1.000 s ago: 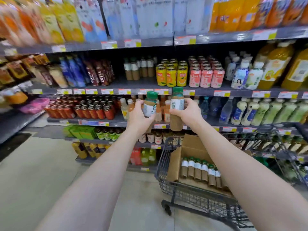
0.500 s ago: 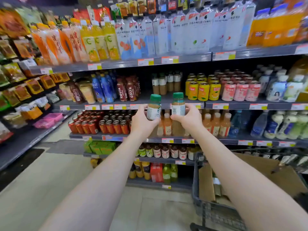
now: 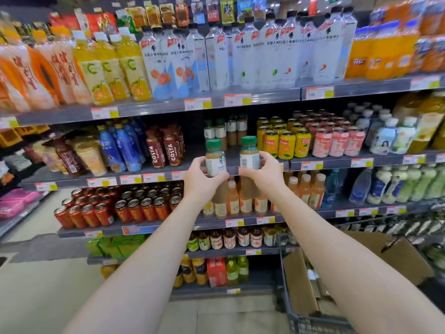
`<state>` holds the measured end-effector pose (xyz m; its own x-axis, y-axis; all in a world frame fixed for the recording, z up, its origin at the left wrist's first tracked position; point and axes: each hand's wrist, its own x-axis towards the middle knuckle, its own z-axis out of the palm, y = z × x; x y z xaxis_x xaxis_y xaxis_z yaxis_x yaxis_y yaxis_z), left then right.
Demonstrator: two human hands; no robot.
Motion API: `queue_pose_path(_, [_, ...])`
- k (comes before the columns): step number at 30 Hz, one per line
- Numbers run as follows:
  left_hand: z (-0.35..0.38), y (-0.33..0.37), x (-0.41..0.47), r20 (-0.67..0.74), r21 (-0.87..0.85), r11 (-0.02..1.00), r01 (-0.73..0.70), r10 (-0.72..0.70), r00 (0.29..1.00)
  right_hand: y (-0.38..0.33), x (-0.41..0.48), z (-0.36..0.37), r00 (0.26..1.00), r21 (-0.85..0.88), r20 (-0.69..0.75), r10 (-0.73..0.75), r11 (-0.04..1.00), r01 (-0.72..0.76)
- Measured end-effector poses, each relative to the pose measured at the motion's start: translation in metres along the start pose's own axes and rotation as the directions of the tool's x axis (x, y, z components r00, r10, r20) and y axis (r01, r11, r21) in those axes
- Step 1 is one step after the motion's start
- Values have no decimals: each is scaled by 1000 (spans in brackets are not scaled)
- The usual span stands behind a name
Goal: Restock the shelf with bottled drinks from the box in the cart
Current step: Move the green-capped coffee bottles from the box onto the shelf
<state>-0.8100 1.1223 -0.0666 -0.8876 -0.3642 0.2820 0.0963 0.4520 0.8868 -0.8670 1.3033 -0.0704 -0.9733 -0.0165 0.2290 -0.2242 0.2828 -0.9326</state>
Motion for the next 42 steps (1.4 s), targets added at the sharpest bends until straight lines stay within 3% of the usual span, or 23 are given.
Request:
queue_pose_path(17, [63, -79, 195, -107, 16, 987, 158, -156, 982, 75, 241, 89, 999, -54, -24, 22, 998, -24])
queue_pose_path(26, [77, -98, 241, -48, 14, 995, 95, -94, 994, 101, 282, 117, 998, -34, -54, 42, 998, -44])
queue_pose_path(33, [81, -110, 270, -1, 14, 998, 64, -64, 998, 111, 305, 132, 995, -170, -97, -32, 985, 15])
queue_pose_path(42, [79, -121, 298, -6, 23, 1000, 11, -11, 1000, 116, 344, 145, 992, -216, -109, 57, 973, -80])
